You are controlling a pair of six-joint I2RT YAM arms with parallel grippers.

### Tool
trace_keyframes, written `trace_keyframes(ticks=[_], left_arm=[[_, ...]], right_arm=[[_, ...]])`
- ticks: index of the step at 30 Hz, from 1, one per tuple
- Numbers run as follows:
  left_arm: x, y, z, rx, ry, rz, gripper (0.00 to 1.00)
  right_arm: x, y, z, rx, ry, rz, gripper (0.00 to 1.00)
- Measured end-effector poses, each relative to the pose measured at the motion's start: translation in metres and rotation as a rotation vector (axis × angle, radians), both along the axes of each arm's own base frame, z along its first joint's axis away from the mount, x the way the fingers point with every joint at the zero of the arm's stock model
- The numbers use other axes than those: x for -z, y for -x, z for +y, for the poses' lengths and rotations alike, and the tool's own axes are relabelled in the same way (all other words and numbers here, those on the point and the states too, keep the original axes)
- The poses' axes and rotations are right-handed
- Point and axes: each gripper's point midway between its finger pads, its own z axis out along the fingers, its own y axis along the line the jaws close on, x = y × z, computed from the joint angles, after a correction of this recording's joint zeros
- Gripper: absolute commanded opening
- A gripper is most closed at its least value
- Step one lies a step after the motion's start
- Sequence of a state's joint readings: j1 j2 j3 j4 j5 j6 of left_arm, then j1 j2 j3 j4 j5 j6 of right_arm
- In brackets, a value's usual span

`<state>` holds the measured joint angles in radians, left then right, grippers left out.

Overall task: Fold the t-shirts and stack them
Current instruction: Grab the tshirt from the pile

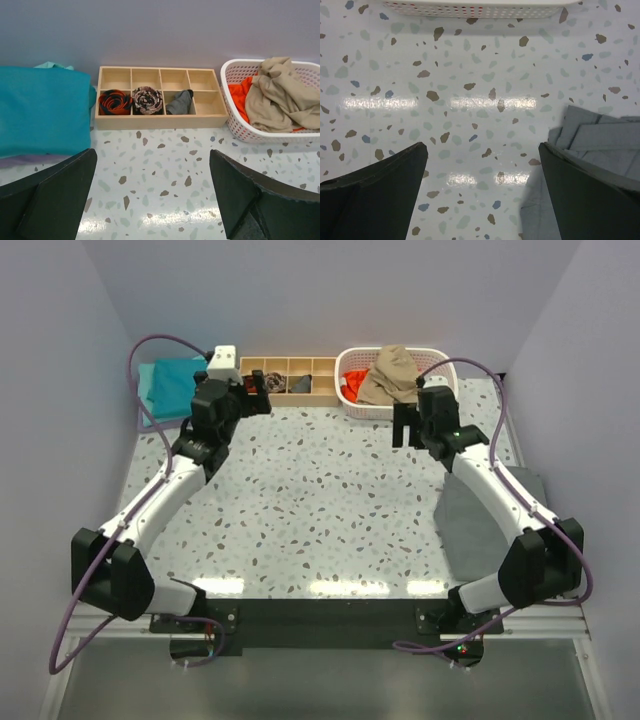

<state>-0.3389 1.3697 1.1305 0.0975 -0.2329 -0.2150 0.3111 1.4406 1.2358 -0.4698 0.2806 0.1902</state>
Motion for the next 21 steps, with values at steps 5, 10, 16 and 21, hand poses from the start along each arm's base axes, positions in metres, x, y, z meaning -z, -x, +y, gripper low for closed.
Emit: trace_keyframes(ticks=[5,10,16,21], left_arm=[[0.017,-0.009,0.001,-0.005,-0.061,0.041,1.00],[0.012,-0.036,-0.007,0.005,-0.108,0.060,1.00],[0.040,-0.053,-0.012,0.020,-0.150,0.127,1.00],[0.080,-0.069,-0.010,0.046,-0.139,0.221,1.00]], right_arm=[[0.004,-0.011,0.003,-0.029,0.023,0.011,0.99],[0.001,-0.065,0.014,-0.018,0.063,0.035,0.99],[0.026,-0.126,0.033,-0.021,0.074,0.064,0.99],[0.050,-0.167,0.047,-0.042,0.083,0.061,0.99]])
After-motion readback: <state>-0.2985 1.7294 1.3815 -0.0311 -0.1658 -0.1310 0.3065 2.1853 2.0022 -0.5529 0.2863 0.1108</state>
